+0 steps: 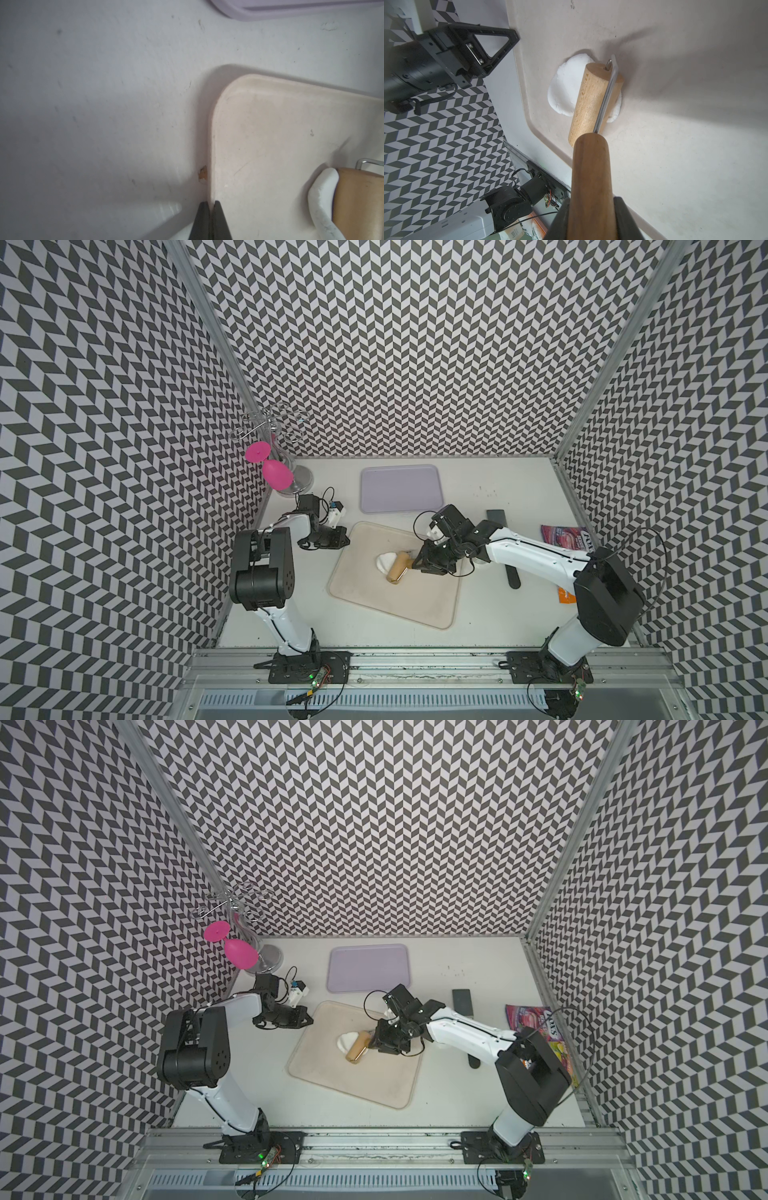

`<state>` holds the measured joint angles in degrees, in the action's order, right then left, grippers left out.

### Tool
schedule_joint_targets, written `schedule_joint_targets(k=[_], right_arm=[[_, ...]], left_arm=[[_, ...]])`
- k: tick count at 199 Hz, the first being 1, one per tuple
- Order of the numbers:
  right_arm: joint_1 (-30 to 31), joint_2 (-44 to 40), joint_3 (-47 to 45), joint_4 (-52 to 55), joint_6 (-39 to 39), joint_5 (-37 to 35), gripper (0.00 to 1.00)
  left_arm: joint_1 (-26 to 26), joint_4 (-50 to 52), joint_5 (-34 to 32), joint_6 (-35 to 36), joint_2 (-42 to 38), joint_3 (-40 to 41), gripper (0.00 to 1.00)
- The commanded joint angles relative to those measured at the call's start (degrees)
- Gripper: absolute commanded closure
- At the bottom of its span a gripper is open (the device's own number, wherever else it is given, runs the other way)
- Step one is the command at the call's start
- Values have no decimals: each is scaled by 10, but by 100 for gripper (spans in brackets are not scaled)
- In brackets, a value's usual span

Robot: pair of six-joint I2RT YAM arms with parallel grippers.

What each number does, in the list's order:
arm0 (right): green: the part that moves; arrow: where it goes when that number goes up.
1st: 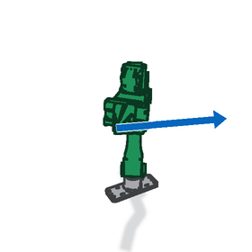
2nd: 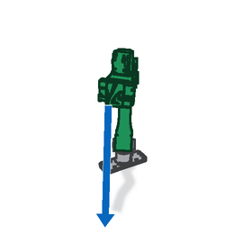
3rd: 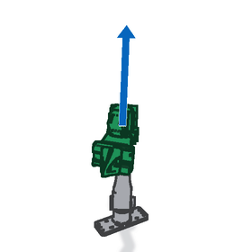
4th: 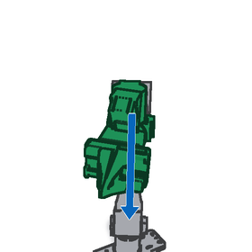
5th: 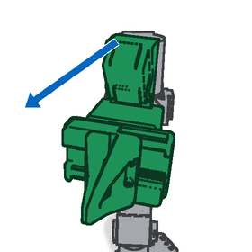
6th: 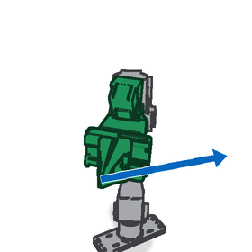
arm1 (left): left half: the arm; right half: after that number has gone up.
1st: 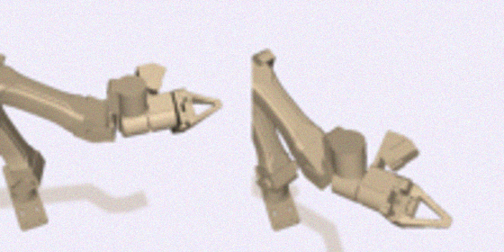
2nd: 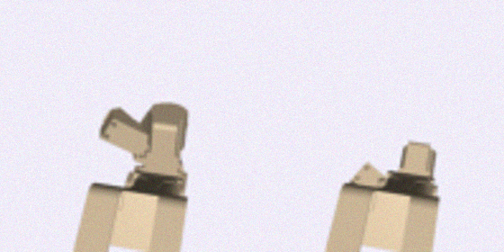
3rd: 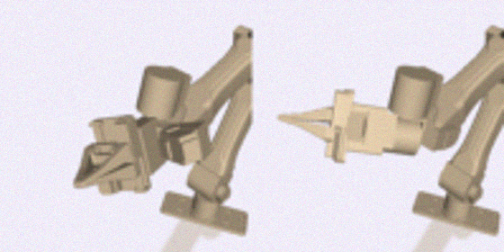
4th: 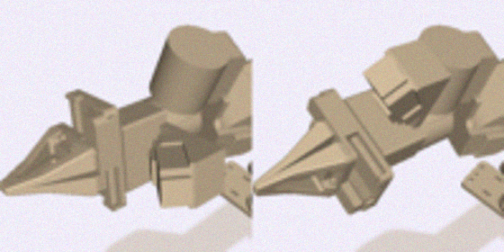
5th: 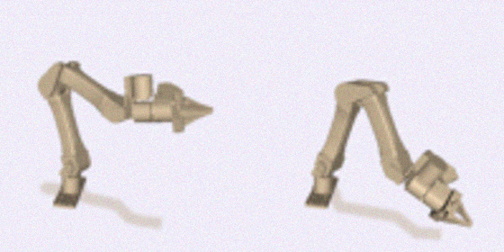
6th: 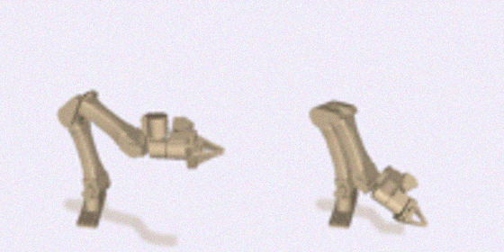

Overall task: Roll out the dumpling wrappers from the dough
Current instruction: Flatten out the dough on the work surface.

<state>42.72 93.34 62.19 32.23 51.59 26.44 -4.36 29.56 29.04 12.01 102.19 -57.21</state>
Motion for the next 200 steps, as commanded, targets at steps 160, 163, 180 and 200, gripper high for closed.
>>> schedule_joint_targets(k=[160, 163, 180, 200], right_arm=[[-55, -32, -96, 368, 28, -210, 100], [-55, -32, -95, 370, 27, -211, 100], [-56, -36, -91, 375, 24, -216, 100], [-57, -41, -70, 385, 22, -232, 100]], left_arm=[[-8, 16, -25, -2, 3, 12, 100], [-8, 16, -25, -2, 2, 12, 100], [-8, 16, -24, -2, 2, 12, 100], [-7, 17, -20, -2, 2, 12, 100]])
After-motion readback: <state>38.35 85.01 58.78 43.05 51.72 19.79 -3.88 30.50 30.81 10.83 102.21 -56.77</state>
